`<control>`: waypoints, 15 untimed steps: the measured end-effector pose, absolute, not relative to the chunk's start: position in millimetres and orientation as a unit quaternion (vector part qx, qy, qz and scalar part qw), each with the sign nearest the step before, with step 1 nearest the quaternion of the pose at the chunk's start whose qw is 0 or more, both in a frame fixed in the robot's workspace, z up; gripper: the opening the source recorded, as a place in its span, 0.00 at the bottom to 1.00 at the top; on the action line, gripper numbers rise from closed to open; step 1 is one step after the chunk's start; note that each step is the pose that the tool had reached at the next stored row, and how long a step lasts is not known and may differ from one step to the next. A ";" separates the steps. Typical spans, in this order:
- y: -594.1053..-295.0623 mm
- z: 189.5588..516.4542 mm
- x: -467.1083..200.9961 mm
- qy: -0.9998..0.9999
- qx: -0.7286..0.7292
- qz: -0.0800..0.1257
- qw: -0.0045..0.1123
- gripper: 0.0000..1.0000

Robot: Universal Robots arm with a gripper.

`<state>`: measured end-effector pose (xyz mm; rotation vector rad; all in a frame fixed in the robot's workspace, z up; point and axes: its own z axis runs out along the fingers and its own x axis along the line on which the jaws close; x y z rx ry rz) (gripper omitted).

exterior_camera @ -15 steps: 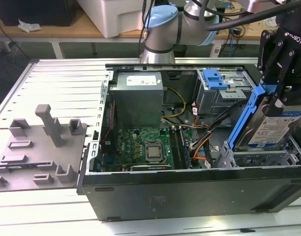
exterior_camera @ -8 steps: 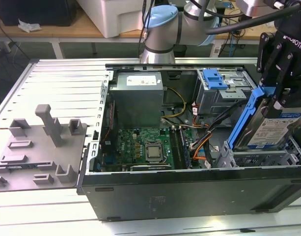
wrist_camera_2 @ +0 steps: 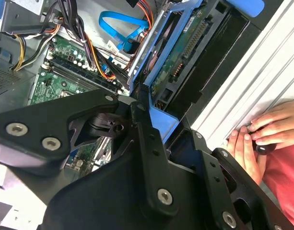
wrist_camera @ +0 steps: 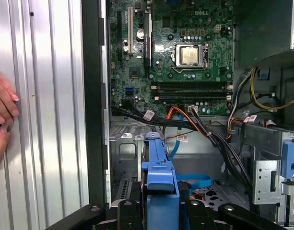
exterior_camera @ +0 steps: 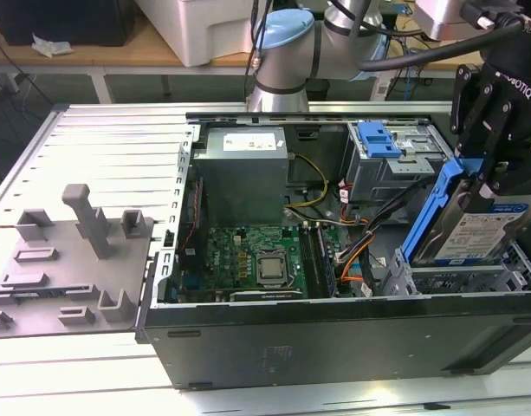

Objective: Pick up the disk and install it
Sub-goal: 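Insert the disk into the insertion slot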

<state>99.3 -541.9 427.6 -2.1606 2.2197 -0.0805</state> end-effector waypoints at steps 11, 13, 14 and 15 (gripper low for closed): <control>-542.1 419.2 99.3 0.716 -0.697 -0.026 0.021 0.37; -542.2 417.6 99.3 0.716 -0.697 -0.026 0.021 0.37; -542.2 417.1 99.3 0.716 -0.697 -0.026 0.021 0.37; -542.2 416.3 99.3 0.716 -0.697 -0.026 0.021 0.37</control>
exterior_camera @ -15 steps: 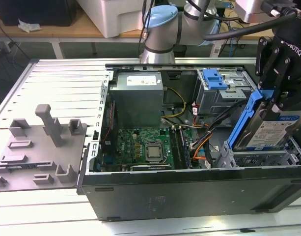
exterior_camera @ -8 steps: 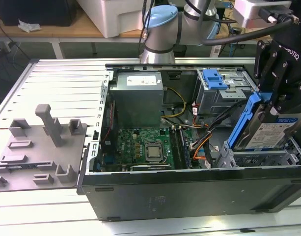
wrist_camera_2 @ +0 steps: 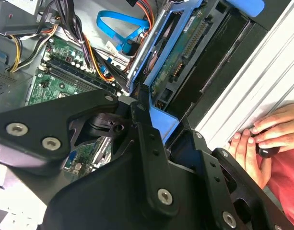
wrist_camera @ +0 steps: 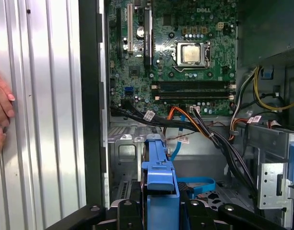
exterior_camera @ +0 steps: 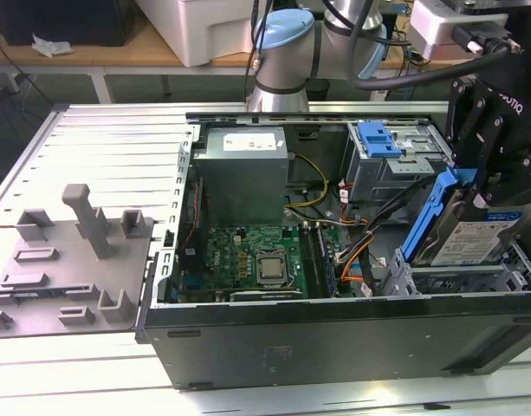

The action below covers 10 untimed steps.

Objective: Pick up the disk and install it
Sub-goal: 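Insert the disk into the insertion slot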

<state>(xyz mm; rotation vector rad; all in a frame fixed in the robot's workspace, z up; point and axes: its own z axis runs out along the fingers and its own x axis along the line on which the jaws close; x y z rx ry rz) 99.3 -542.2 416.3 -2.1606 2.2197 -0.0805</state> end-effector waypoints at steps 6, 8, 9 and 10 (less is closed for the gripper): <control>-542.4 412.4 99.3 0.716 -0.697 -0.026 0.021 0.37; -542.5 411.5 99.3 0.716 -0.697 -0.026 0.021 0.37; -542.5 410.8 99.3 0.716 -0.697 -0.026 0.021 0.37; -542.5 410.1 99.3 0.716 -0.697 -0.026 0.021 0.37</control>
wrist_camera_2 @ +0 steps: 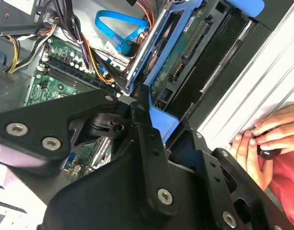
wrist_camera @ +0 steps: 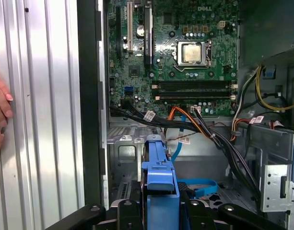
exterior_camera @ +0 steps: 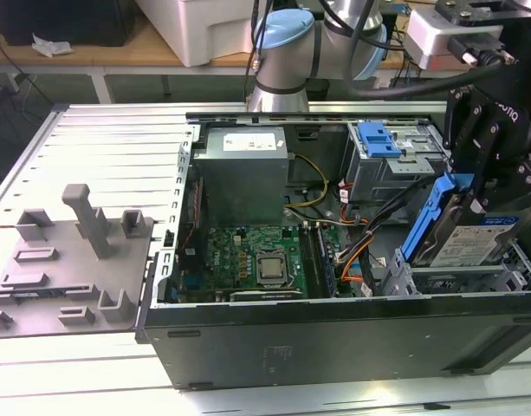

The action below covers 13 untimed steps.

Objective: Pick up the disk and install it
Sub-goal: 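Insert the disk into the insertion slot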

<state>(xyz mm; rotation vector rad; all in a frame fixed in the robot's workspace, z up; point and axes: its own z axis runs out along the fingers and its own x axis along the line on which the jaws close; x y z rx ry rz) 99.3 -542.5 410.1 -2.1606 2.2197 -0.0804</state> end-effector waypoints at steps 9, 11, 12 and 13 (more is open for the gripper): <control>-542.7 404.2 99.3 0.716 -0.697 -0.026 0.021 0.37; -542.7 403.6 99.3 0.716 -0.697 -0.026 0.021 0.37; -542.7 403.0 99.3 0.716 -0.697 -0.026 0.021 0.37; -542.7 402.8 99.3 0.716 -0.697 -0.026 0.021 0.37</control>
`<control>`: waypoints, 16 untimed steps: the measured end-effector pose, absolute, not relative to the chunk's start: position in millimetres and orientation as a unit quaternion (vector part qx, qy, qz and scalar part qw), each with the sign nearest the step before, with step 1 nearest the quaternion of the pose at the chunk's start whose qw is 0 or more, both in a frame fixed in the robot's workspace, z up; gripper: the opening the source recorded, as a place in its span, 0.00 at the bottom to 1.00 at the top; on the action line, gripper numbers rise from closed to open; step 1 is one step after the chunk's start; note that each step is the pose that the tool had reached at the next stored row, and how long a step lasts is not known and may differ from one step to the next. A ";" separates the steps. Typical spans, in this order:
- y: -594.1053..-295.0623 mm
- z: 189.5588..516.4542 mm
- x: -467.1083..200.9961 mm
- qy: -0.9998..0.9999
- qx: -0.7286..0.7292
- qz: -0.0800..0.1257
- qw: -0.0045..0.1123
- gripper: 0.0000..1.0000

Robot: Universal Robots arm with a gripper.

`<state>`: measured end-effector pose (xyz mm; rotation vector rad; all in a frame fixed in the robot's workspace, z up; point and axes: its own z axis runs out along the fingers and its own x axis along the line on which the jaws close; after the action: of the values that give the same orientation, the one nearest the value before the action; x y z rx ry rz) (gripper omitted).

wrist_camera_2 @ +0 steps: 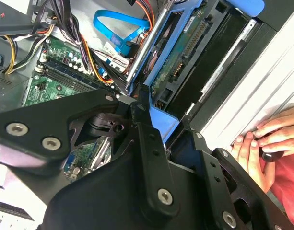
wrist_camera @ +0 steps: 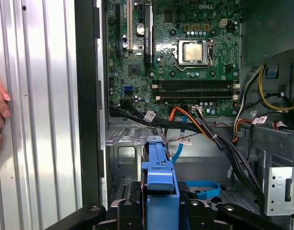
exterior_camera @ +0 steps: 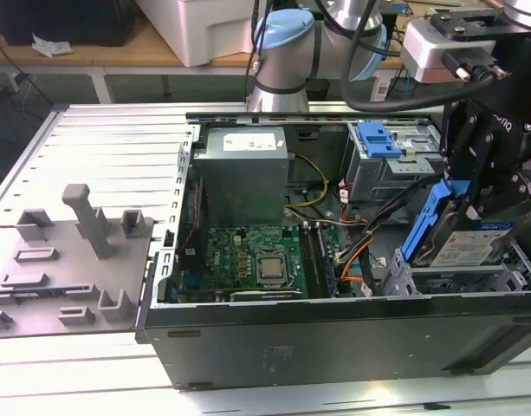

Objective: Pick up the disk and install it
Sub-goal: 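Insert the disk into the insertion slot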

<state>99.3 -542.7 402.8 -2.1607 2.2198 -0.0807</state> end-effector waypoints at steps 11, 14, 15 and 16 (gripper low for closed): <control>-542.7 402.6 99.3 0.716 -0.697 -0.026 0.021 0.44; -542.7 402.6 99.3 0.716 -0.697 -0.026 0.021 0.44; -542.7 402.5 99.3 0.716 -0.697 -0.026 0.021 0.44; -542.7 402.5 99.3 0.716 -0.697 -0.026 0.021 0.44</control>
<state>99.3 -542.7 402.5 -2.1606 2.2198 -0.0805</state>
